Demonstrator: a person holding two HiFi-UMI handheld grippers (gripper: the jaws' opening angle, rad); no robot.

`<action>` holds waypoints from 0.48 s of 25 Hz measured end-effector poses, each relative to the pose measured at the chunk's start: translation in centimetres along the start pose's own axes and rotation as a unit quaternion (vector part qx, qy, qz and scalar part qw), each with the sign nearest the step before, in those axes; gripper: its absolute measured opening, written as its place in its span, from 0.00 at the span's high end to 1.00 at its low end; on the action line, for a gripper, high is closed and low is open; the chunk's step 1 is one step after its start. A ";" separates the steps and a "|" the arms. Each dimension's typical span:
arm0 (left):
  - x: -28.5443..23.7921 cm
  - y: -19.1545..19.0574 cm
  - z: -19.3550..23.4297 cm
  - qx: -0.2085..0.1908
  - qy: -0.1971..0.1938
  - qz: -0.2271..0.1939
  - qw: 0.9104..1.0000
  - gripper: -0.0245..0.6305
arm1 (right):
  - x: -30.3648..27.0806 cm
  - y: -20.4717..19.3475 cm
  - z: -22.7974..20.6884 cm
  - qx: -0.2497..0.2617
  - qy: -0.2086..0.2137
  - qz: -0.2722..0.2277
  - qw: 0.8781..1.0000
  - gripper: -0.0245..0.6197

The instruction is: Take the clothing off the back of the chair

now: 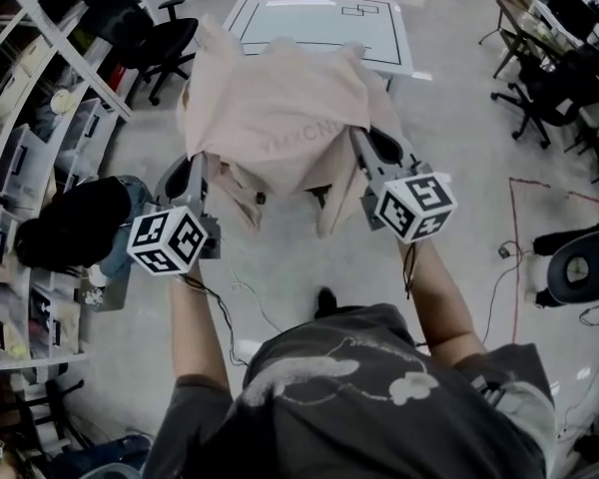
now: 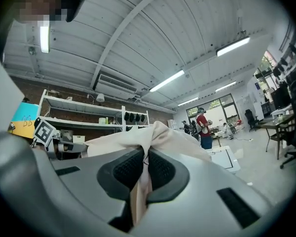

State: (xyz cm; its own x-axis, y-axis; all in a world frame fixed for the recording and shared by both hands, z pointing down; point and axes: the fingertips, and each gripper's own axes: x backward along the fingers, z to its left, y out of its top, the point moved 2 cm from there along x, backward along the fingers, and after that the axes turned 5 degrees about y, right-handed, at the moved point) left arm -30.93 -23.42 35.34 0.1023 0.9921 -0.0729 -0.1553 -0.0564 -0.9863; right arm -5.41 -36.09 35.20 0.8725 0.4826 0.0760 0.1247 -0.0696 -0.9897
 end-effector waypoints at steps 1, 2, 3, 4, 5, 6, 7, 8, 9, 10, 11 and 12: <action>0.4 0.0 0.0 0.002 -0.002 0.000 1.000 0.96 | 0.2 0.2 0.3 0.001 -0.002 -0.001 1.000 0.96; 1.0 0.0 -0.1 0.003 -0.005 0.001 1.000 0.96 | 0.5 0.4 0.7 0.001 -0.004 -0.002 1.000 0.96; 1.5 -0.1 -0.1 0.004 -0.007 0.002 1.000 0.96 | 0.9 0.6 1.1 0.001 -0.006 -0.004 1.000 0.96; 2.1 -0.1 -0.1 0.005 -0.010 0.002 1.000 0.96 | 1.3 0.8 1.6 0.002 -0.008 -0.006 1.000 0.96; 2.7 -0.1 -0.1 0.006 -0.012 0.002 1.000 0.96 | 1.7 0.9 2.0 0.002 -0.010 -0.008 1.000 0.96; 3.3 -0.1 -0.1 0.007 -0.014 0.001 1.000 0.96 | 2.1 1.0 2.4 0.002 -0.012 -0.010 1.000 0.96; 3.8 0.0 -0.1 0.008 -0.017 -0.001 1.000 0.96 | 2.5 1.2 2.8 0.000 -0.015 -0.013 1.000 0.96; 4.4 0.2 -0.2 0.009 -0.021 -0.003 1.000 0.96 | 2.9 1.3 3.3 -0.002 -0.018 -0.015 1.000 0.96; 5.0 0.3 -0.3 0.009 -0.025 -0.005 1.000 0.96 | 3.4 1.5 3.8 -0.003 -0.020 -0.017 1.000 0.96; 5.7 0.4 -0.4 0.007 -0.028 -0.006 1.000 0.96 | 3.8 1.5 4.3 -0.003 -0.022 -0.018 1.000 0.96; 6.3 0.5 -0.5 0.006 -0.029 -0.007 1.000 0.96 | 4.3 1.5 4.8 -0.001 -0.023 -0.017 1.000 0.96; 6.9 0.5 -0.5 0.007 -0.030 -0.008 0.999 0.96 | 4.7 1.5 5.4 0.001 -0.025 -0.014 1.000 0.96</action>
State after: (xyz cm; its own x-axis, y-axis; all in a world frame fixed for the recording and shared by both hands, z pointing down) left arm -29.80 -16.63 34.25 0.0454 0.9978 -0.0481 -0.1680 -0.0399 -0.9850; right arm -3.64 -29.22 33.45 0.8444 0.5266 0.0986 0.1488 -0.0537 -0.9874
